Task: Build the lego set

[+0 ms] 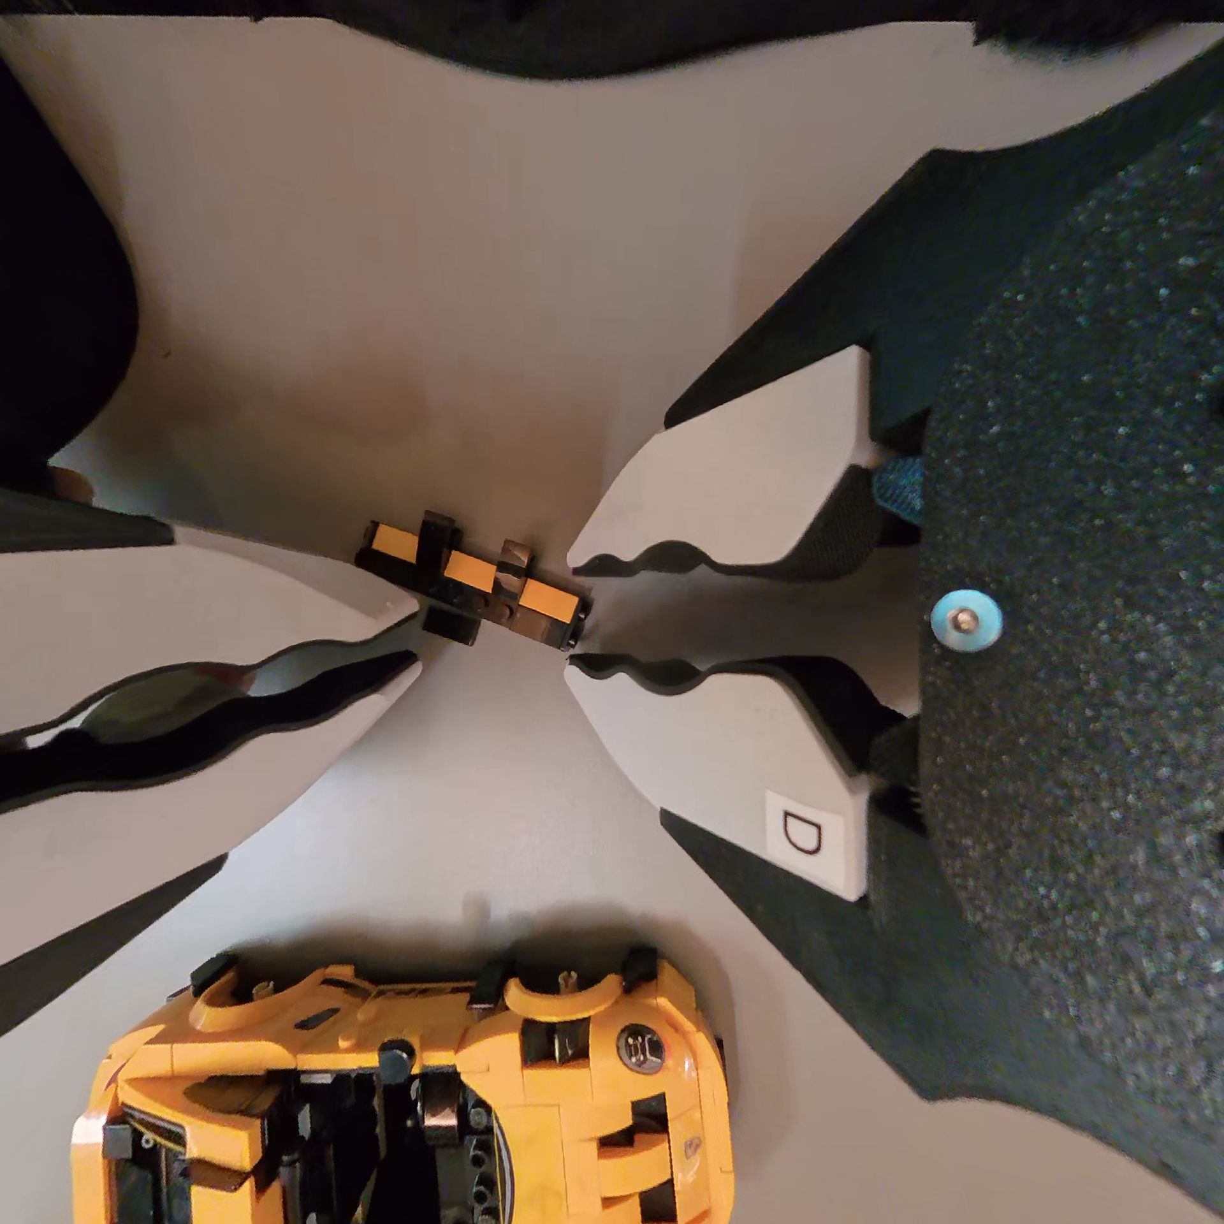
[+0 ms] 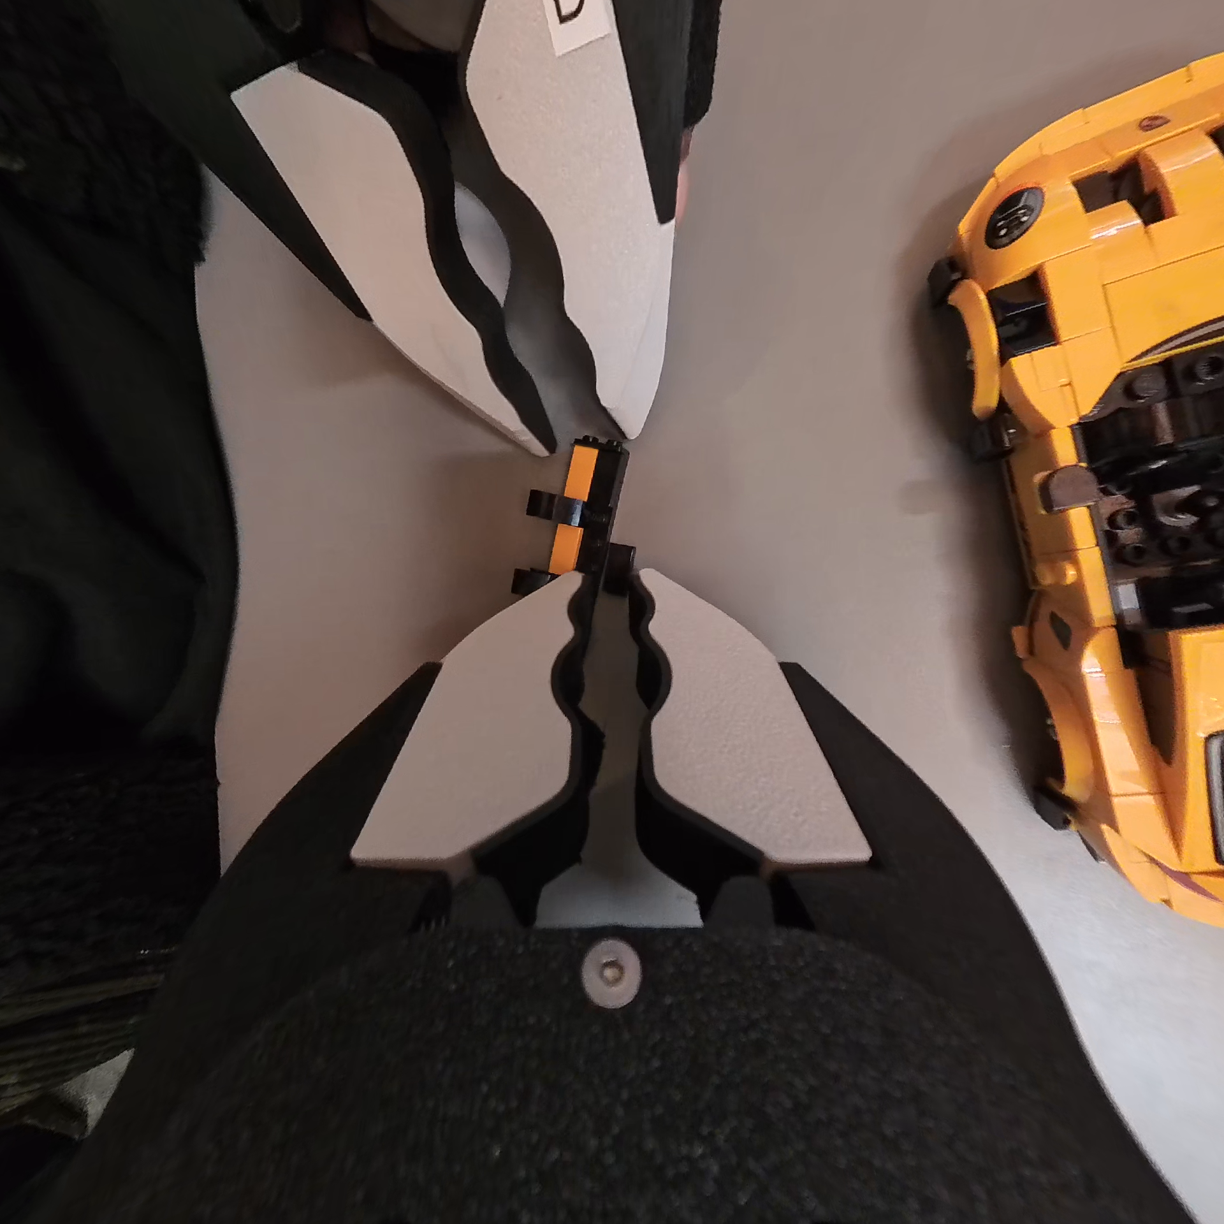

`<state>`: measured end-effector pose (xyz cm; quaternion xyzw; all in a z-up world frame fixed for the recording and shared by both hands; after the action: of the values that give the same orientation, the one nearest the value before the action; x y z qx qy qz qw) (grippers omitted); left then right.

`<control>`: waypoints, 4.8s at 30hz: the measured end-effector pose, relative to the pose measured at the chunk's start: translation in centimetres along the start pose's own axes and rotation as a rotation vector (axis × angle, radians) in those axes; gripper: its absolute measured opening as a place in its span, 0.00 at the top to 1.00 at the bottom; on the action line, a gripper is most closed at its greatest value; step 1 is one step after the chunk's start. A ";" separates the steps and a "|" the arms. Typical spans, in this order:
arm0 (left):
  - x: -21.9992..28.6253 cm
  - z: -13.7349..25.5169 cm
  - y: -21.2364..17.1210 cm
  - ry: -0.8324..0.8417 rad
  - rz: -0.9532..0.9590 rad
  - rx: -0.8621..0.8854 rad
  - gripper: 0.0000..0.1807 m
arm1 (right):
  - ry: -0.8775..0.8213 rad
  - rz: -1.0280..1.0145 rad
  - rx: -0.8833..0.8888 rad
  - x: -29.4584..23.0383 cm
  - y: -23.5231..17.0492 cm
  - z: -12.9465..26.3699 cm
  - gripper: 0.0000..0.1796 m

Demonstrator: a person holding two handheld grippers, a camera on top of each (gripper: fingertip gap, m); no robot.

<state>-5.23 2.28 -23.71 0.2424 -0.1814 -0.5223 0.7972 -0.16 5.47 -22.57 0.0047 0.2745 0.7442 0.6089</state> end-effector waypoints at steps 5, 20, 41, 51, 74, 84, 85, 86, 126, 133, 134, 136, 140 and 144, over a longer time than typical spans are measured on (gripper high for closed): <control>0.1 -0.2 0.1 -0.006 -0.009 0.012 0.86 | -0.003 0.006 0.007 0.1 0.2 -0.1 0.95; 0.1 -0.6 0.0 -0.007 -0.021 0.009 0.91 | -0.036 0.031 0.008 0.3 0.7 -0.1 0.95; 0.0 -0.6 0.0 -0.005 -0.016 0.009 0.91 | -0.116 0.029 -0.044 0.5 0.3 -0.9 0.96; 0.0 -0.6 0.0 -0.004 -0.014 0.010 0.91 | -0.119 0.042 -0.051 0.3 0.1 -1.1 0.97; 0.0 -0.6 0.0 -0.005 -0.010 0.012 0.91 | -0.159 0.049 -0.036 0.0 0.1 -0.9 0.95; 0.5 -0.4 -0.3 -0.042 -0.028 0.003 0.91 | -0.229 0.071 -0.076 0.6 0.0 -1.1 0.96; 0.5 -0.4 -0.3 -0.042 -0.028 0.003 0.91 | -0.224 0.075 -0.073 0.4 0.1 -1.1 0.96; 0.5 -0.4 -0.3 -0.042 -0.028 0.003 0.91 | -0.223 0.080 -0.070 0.3 0.2 -1.1 0.95; -0.2 -0.3 -0.3 0.005 -0.019 0.002 0.91 | -0.054 0.028 -0.038 -1.0 0.4 -1.6 0.98; -0.2 -0.3 -0.4 0.006 -0.021 0.001 0.91 | -0.033 0.008 -0.039 -0.6 0.4 -1.6 0.95; -0.2 -0.3 -0.4 0.005 -0.021 0.001 0.91 | -0.031 0.006 -0.036 -0.6 0.4 -1.6 0.96; -0.2 -0.3 -0.4 0.005 -0.021 0.001 0.91 | -0.024 0.001 -0.032 -0.6 0.5 -1.6 0.96; -0.2 -0.3 -0.4 0.004 -0.020 0.001 0.91 | -0.035 -0.005 -0.022 -0.4 0.5 -1.5 0.96; -0.2 -0.3 -0.4 0.005 -0.021 0.001 0.91 | -0.037 -0.002 -0.023 -0.6 0.4 -1.5 0.96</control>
<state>-5.40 2.36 -24.18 0.2457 -0.1772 -0.5300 0.7921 -0.89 4.28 -23.46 0.0113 0.2544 0.7466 0.6146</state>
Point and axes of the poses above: each gripper's, where its closed fingertips meet, z back along the fingers, y out of its top, x = y × z across the jaws, the point moved 2 cm from there along z, back along the fingers, and after that the axes turned 4 degrees about -x, right-handed, at the moved point
